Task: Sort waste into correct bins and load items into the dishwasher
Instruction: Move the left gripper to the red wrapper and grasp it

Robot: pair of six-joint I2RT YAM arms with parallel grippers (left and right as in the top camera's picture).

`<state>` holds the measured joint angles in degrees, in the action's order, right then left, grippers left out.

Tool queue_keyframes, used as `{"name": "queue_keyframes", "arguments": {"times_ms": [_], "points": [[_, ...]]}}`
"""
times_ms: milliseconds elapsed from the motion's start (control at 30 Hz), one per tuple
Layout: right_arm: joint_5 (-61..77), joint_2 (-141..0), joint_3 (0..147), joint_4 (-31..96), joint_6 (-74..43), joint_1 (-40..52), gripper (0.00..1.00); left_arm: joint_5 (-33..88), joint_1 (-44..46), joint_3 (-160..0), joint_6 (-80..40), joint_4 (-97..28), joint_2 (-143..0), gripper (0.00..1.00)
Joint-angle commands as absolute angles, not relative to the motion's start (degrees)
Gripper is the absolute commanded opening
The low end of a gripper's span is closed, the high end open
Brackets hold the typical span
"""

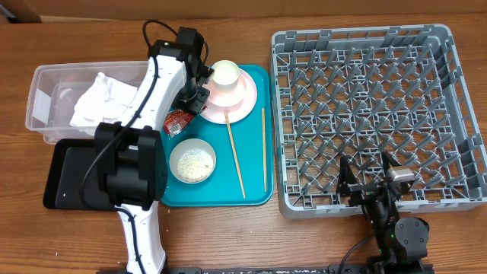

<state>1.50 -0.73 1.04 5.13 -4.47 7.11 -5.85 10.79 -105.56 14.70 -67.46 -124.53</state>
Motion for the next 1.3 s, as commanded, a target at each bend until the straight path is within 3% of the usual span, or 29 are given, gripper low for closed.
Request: {"name": "queue_keyframes", "arguments": {"times_ms": [0, 100, 700, 967, 1000, 1267], "points": [[1.6, -0.2, 0.5, 4.7, -4.3, 7.0, 1.00, -6.6, 10.8, -104.7, 18.6, -67.1, -124.8, 0.54], [1.6, -0.2, 0.5, 4.7, -4.3, 7.0, 1.00, -6.4, 10.8, -103.5, 20.4, -67.0, -124.9, 0.58], [1.6, -0.2, 0.5, 4.7, -4.3, 7.0, 1.00, -6.4, 10.2, -97.2, 25.3, -61.6, -125.1, 0.59], [1.6, -0.2, 0.5, 4.7, -4.3, 7.0, 1.00, -5.8, 8.5, -95.9, 23.8, -60.1, -125.1, 0.49], [1.6, -0.2, 0.5, 4.7, -4.3, 7.0, 1.00, -5.8, 8.5, -95.9, 23.7, -60.0, -125.1, 0.42], [1.6, -0.2, 0.5, 4.7, -4.3, 7.0, 1.00, -5.7, 8.5, -95.9, 22.0, -60.1, -125.1, 0.24]]}}
